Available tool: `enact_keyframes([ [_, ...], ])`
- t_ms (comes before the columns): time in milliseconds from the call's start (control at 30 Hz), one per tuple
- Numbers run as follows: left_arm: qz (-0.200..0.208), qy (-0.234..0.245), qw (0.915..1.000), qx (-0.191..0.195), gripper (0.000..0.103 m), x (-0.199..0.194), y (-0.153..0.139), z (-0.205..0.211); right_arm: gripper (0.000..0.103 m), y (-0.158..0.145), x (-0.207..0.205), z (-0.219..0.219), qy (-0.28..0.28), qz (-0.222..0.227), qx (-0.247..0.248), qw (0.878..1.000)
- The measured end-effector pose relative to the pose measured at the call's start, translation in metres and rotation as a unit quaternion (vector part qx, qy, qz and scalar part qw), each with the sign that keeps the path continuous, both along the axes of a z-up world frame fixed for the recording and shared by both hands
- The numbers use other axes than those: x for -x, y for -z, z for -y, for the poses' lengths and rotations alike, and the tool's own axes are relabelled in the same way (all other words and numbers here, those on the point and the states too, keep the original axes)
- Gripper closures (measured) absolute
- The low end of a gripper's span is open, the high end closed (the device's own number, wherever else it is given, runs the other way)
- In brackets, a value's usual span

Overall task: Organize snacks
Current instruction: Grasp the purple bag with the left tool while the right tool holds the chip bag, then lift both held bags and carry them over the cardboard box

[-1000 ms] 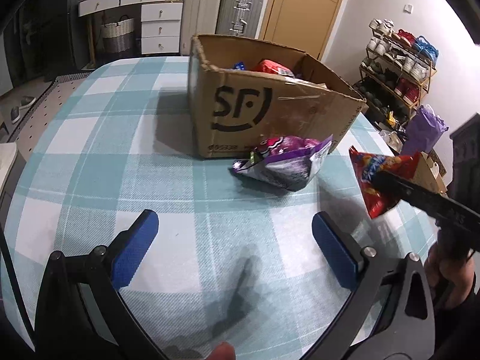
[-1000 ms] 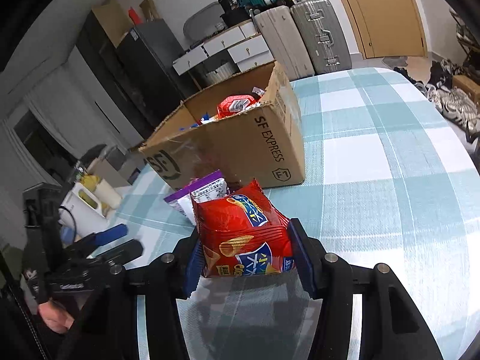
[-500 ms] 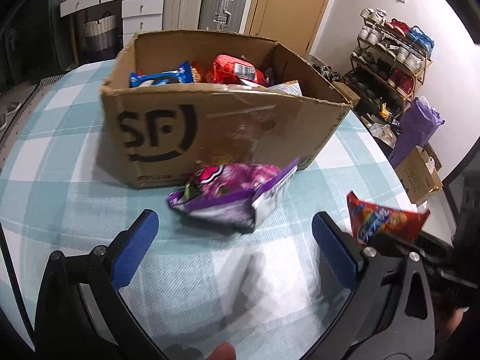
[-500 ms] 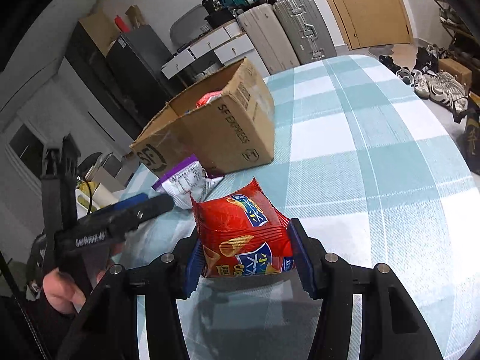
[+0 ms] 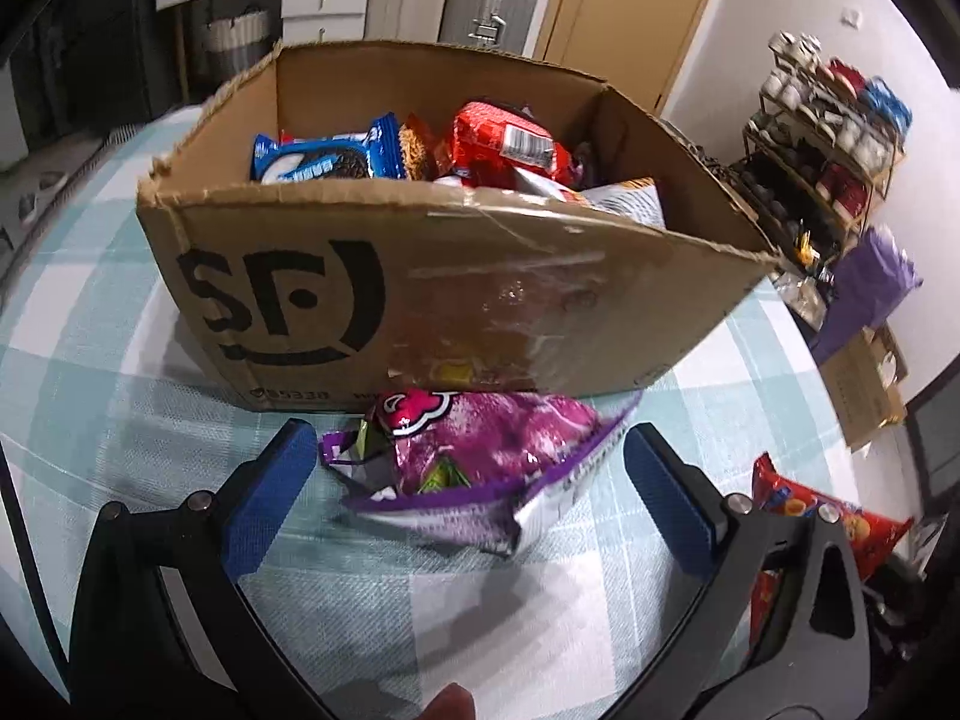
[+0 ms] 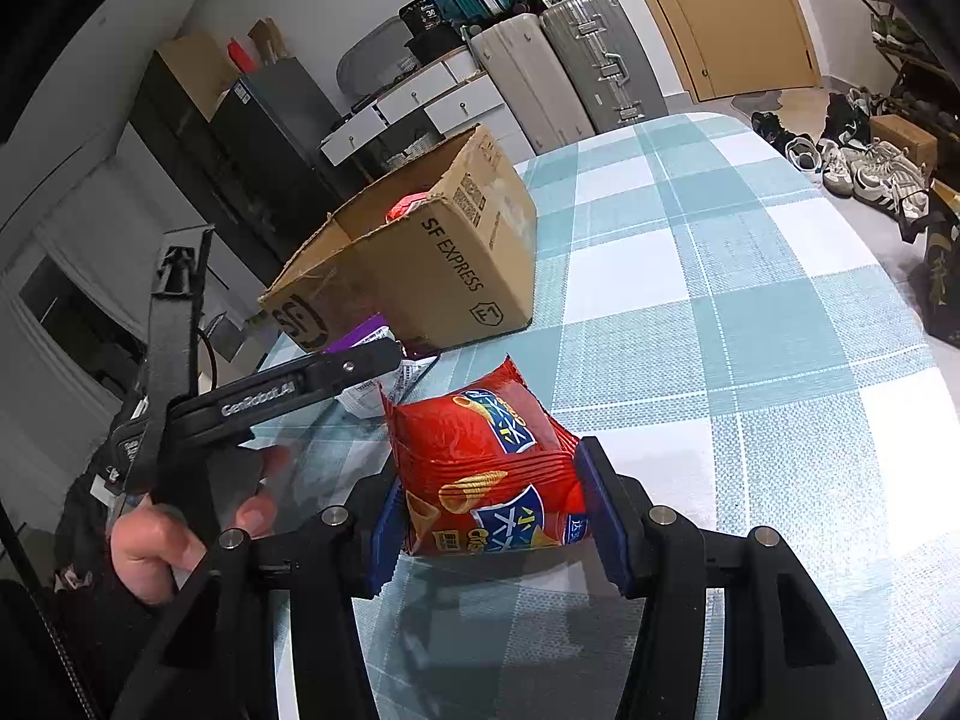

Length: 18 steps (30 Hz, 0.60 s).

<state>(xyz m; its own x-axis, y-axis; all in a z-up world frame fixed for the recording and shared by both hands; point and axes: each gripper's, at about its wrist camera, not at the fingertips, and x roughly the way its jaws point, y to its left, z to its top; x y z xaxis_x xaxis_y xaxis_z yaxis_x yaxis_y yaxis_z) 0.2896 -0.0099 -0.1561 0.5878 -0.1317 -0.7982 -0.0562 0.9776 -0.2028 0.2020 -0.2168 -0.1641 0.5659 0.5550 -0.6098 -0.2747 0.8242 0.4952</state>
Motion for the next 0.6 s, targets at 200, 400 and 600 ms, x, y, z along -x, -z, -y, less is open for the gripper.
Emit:
enact_keyframes([
  [200,-0.008,-0.011,0.9975,0.069,0.025,-0.010,0.010,-0.016,0.050,-0.002,0.001,0.002,0.002,0.003,-0.003,1.000],
  [400,0.005,0.003,0.9946,0.104,0.043,-0.012,0.011,-0.020,0.050,-0.003,0.003,0.001,0.002,0.003,-0.005,1.000],
  [600,0.009,0.014,0.9943,0.106,0.044,-0.012,0.008,-0.020,0.050,-0.011,0.008,-0.001,0.003,0.011,-0.003,1.000],
])
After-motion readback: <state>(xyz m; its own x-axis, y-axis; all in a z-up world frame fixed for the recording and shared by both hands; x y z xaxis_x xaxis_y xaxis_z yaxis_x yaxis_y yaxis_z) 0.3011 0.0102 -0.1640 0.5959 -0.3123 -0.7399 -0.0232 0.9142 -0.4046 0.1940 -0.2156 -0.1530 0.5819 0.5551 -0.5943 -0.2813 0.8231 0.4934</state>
